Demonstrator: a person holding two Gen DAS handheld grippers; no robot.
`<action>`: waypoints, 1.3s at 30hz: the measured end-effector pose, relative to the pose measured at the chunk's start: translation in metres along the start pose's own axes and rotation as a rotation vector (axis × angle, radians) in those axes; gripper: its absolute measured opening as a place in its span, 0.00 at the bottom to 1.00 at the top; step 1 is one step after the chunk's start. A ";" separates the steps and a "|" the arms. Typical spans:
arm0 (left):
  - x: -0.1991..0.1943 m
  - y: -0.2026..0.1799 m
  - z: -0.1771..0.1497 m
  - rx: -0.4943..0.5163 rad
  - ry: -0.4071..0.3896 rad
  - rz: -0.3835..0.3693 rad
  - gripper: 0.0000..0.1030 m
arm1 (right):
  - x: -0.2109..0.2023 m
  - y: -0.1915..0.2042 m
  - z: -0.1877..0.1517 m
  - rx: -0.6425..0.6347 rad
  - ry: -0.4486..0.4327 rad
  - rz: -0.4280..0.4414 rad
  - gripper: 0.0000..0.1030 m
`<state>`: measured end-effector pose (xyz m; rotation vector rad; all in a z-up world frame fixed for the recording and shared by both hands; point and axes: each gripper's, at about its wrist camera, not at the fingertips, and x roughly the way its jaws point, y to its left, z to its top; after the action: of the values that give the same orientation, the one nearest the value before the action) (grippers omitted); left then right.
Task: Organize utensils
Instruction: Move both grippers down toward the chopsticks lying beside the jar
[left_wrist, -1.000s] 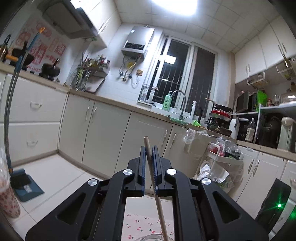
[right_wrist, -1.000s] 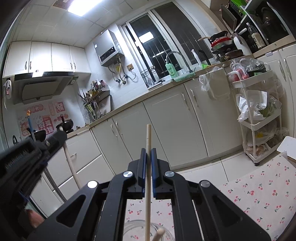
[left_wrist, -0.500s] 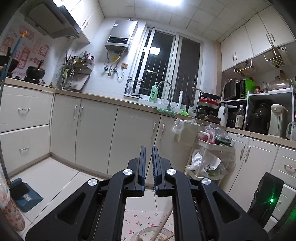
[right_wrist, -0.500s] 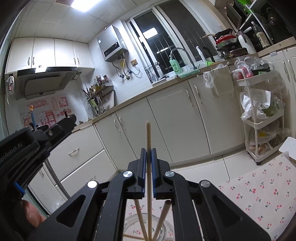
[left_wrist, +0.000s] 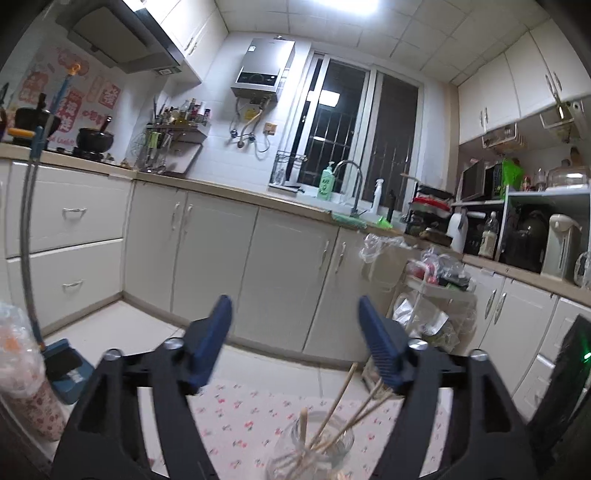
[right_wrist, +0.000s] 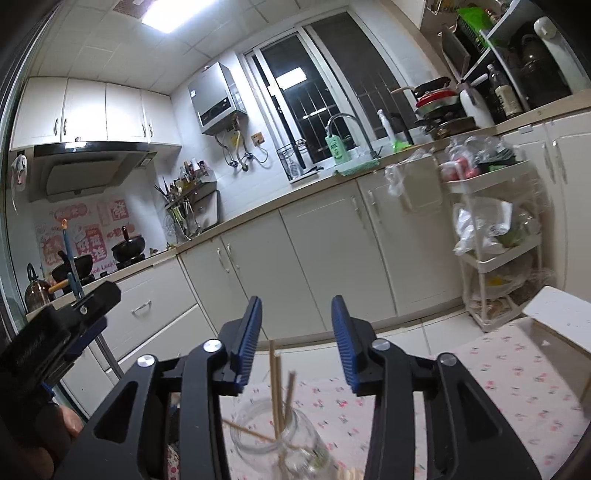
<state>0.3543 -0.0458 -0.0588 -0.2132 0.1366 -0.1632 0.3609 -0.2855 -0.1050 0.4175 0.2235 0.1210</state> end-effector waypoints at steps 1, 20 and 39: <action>-0.006 -0.001 -0.001 0.008 0.013 0.003 0.73 | -0.007 -0.001 -0.001 -0.002 0.011 -0.009 0.44; -0.023 0.012 -0.112 0.006 0.543 0.065 0.86 | -0.021 -0.051 -0.123 -0.096 0.595 -0.215 0.34; 0.043 -0.036 -0.195 0.150 0.842 0.087 0.86 | -0.036 -0.087 -0.129 -0.081 0.736 -0.281 0.06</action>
<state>0.3618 -0.1268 -0.2447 0.0239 0.9664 -0.1679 0.3015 -0.3202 -0.2490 0.2422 0.9940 0.0019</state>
